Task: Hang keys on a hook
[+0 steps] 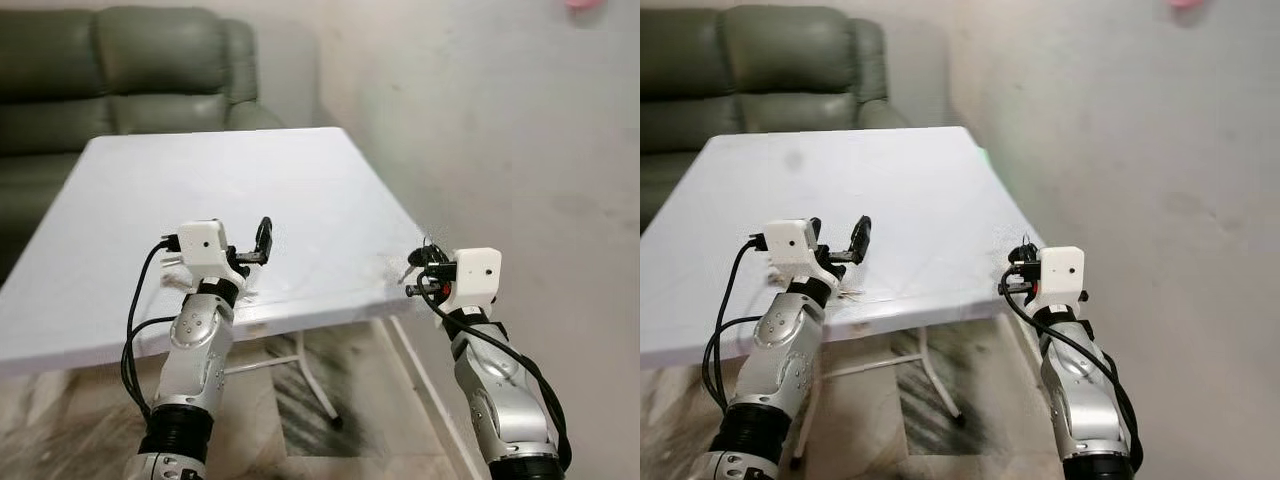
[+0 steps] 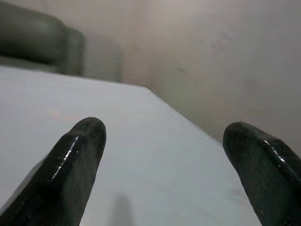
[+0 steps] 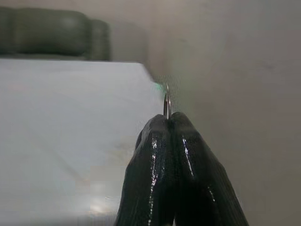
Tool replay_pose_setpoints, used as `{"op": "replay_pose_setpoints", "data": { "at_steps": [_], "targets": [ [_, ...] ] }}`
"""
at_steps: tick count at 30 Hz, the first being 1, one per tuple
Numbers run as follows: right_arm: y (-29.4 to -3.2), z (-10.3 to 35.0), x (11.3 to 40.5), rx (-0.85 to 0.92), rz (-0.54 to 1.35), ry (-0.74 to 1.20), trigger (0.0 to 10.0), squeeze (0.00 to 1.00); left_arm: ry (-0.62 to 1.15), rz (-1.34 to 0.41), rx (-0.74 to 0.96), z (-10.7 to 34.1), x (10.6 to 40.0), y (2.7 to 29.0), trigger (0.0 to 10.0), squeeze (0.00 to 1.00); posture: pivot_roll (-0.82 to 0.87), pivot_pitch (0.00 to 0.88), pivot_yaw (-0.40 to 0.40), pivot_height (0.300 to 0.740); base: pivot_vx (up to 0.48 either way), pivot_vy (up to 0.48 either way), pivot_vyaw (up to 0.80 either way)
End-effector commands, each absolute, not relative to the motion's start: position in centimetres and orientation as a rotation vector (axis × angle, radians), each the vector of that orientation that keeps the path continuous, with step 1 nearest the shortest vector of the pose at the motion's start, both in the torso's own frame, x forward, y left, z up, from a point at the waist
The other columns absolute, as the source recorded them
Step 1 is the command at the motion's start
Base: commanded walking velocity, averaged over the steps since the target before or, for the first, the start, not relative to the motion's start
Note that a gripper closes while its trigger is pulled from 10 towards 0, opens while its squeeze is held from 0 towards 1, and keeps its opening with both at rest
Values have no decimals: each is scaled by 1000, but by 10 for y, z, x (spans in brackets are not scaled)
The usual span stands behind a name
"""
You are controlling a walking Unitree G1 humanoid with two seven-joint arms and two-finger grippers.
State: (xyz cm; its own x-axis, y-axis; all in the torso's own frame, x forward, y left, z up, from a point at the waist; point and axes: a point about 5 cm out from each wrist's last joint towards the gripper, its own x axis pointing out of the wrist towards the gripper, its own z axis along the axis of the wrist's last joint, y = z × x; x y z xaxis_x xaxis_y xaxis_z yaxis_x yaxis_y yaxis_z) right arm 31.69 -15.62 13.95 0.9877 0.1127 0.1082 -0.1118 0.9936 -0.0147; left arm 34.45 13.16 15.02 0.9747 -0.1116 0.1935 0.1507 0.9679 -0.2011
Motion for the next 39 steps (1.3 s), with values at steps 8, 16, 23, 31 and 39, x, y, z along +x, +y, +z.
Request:
{"op": "replay_pose_setpoints", "data": {
  "at_steps": [8,16,23,31,39],
  "targets": [
    [-160,144,317,-13,96,-124,10000,0,-182,-120,-201,153,345,132,10000,0,15,0,-46,740,0,0,-731],
    [-161,146,317,-19,96,-123,10000,0,-172,-113,-200,151,344,131,10000,0,12,2,-52,740,0,0,-731],
    [-161,147,317,-21,98,-123,10000,0,-180,-115,-191,151,343,132,10000,0,8,6,-57,740,0,-274,-731],
    [-162,147,316,-27,99,-119,10000,0,-181,-118,-225,152,343,128,10000,0,6,4,-61,740,0,0,-731],
    [-160,147,317,-34,111,-118,10000,0,-168,-110,-229,149,341,125,10000,0,11,0,-72,740,0,0,-729]
  ]
}}
